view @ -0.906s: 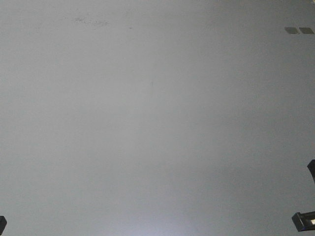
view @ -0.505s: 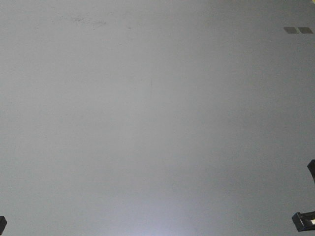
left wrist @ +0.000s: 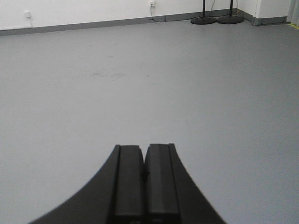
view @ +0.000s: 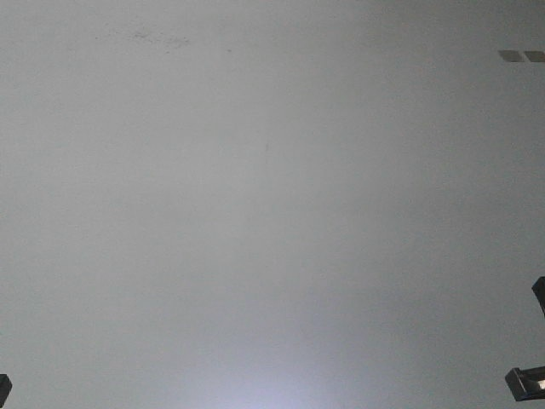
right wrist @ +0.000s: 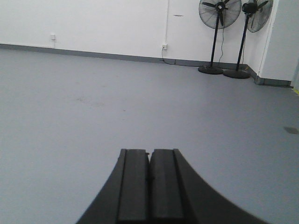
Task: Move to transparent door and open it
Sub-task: 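Drive the base forward across the grey floor toward the glass door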
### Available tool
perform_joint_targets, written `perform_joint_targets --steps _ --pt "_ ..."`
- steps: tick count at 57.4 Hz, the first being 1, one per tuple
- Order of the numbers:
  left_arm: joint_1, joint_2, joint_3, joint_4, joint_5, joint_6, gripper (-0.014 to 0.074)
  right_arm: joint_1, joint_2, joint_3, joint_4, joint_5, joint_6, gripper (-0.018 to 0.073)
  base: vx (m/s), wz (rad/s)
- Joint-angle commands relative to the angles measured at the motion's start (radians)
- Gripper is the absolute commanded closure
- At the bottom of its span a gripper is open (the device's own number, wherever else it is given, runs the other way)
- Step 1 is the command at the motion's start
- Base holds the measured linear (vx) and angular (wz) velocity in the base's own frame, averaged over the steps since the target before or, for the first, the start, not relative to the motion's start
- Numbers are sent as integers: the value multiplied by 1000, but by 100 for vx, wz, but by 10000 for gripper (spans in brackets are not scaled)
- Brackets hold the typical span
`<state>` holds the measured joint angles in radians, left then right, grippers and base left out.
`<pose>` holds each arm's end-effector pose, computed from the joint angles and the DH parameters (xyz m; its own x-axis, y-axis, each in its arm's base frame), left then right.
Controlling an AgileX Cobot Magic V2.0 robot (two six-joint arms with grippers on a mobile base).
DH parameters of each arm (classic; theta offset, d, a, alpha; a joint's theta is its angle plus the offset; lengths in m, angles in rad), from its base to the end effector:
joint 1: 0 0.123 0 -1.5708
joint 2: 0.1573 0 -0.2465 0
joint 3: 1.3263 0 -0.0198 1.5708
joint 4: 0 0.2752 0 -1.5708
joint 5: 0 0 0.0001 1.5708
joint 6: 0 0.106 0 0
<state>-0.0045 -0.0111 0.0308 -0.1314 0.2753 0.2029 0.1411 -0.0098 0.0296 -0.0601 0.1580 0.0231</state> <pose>0.1330 -0.0044 0.1755 -0.2005 0.0772 -0.9766 0.0548 0.9962 0.0675 0.1338 0.0180 0.1879 -0.0845 -0.0486 -0.9952 -0.1345 0.9902 -0.0370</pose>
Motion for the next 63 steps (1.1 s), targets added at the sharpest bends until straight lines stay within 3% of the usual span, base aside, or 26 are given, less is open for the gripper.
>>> perform_joint_targets --steps 1,63 --pt "-6 -13 8 -4 -77 -2 602 -4 -12 3 -9 -87 -5 559 17 16" --pt "-6 -13 8 -4 -77 -2 602 -4 -12 3 -9 -87 -5 559 35 26"
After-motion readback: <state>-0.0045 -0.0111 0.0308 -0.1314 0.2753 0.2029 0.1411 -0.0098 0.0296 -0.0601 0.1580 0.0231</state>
